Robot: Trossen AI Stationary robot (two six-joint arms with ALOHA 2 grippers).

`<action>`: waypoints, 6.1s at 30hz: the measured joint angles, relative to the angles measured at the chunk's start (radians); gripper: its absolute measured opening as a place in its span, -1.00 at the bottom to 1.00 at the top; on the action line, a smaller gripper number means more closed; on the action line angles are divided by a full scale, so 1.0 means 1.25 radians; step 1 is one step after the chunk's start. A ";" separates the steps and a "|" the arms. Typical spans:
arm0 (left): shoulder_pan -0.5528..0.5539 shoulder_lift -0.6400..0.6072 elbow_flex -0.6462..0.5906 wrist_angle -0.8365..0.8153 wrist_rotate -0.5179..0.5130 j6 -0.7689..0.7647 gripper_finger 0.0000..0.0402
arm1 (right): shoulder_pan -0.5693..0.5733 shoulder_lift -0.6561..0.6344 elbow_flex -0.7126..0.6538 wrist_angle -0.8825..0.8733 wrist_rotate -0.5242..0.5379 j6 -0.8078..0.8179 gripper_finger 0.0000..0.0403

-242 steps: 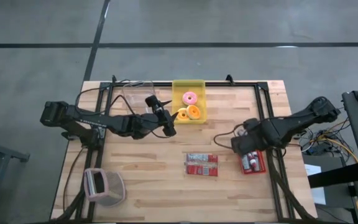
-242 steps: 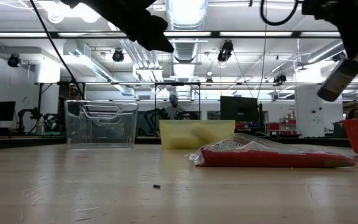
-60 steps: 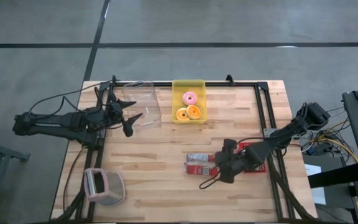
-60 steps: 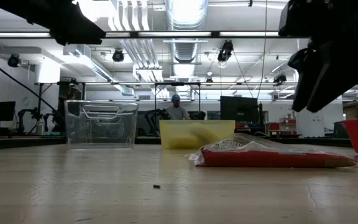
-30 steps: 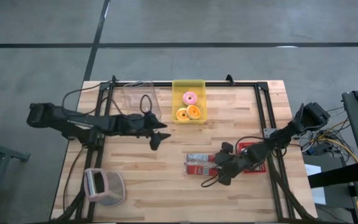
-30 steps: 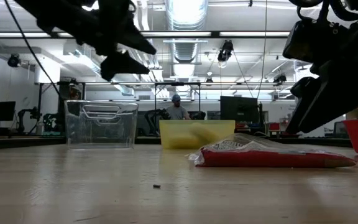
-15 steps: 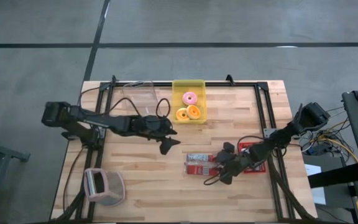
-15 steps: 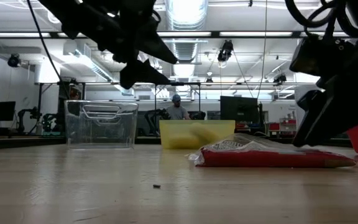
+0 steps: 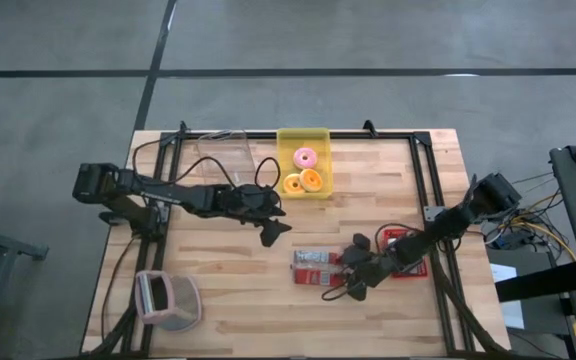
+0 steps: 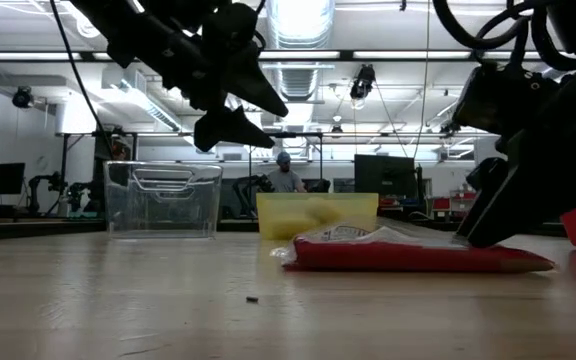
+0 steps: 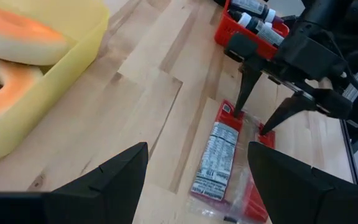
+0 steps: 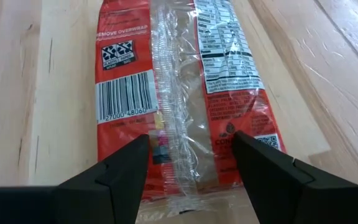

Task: Pick & Place Food Item
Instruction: Put the red popcorn bag into the transparent bin

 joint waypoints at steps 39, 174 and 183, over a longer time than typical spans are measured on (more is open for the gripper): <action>0.002 0.214 0.060 -0.003 0.324 -0.177 0.42 | 0.001 -0.045 0.002 -0.061 -0.043 -0.023 0.16; -0.034 0.428 0.200 0.162 0.445 -0.202 -0.91 | 0.001 -0.043 0.002 -0.030 -0.015 -0.065 0.16; -0.034 0.428 0.200 0.162 0.444 -0.202 -0.92 | 0.001 -0.043 0.002 -0.027 -0.015 -0.069 0.16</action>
